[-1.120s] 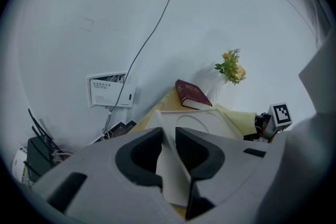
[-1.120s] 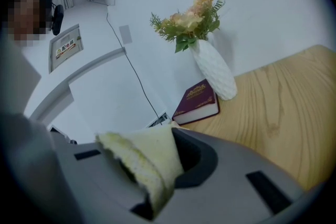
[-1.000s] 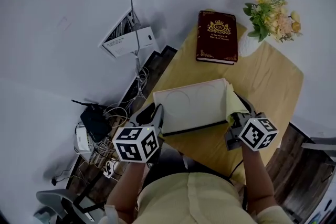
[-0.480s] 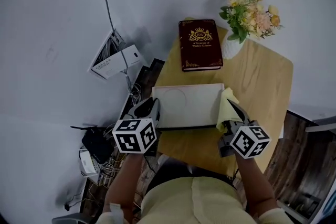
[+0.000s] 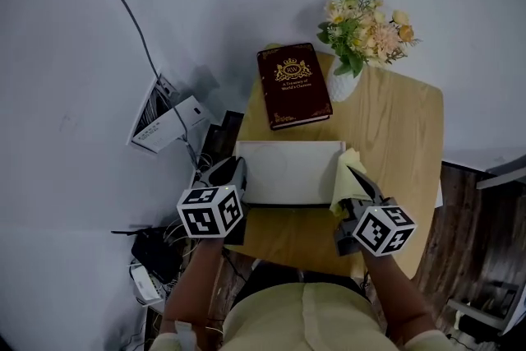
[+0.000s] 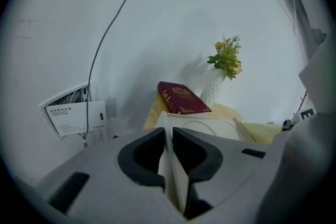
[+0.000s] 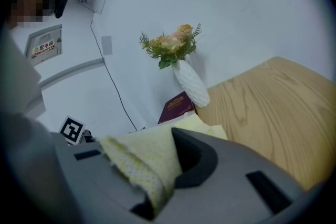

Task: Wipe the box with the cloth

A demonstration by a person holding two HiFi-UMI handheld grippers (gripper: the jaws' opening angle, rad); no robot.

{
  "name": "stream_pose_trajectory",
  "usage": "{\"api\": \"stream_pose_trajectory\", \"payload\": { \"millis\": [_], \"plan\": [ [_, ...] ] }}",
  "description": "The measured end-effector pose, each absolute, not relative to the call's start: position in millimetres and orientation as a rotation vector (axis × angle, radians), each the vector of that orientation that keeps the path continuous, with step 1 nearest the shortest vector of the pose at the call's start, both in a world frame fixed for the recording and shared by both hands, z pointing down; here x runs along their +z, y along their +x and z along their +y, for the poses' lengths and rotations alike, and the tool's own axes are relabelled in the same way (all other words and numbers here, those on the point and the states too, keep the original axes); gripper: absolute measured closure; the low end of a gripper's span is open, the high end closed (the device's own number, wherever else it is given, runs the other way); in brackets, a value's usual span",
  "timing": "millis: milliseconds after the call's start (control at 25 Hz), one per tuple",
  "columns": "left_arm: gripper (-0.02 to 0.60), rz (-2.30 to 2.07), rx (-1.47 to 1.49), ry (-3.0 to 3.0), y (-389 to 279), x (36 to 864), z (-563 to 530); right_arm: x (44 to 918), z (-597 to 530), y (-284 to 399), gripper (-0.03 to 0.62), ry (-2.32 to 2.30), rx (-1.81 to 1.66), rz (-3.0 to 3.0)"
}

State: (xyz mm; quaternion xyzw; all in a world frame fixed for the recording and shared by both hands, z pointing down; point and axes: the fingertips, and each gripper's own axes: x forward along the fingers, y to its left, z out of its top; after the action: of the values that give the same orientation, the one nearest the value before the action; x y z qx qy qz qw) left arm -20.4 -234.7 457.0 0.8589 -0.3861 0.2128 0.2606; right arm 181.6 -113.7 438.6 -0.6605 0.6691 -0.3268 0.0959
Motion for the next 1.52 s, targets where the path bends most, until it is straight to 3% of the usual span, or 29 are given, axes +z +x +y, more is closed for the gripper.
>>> {"api": "stream_pose_trajectory", "payload": {
  "millis": [1520],
  "plan": [
    [0.528,-0.925,0.574,2.519,-9,457,-239,436,-74,173,0.563,-2.047,-0.976,1.796]
  ]
}}
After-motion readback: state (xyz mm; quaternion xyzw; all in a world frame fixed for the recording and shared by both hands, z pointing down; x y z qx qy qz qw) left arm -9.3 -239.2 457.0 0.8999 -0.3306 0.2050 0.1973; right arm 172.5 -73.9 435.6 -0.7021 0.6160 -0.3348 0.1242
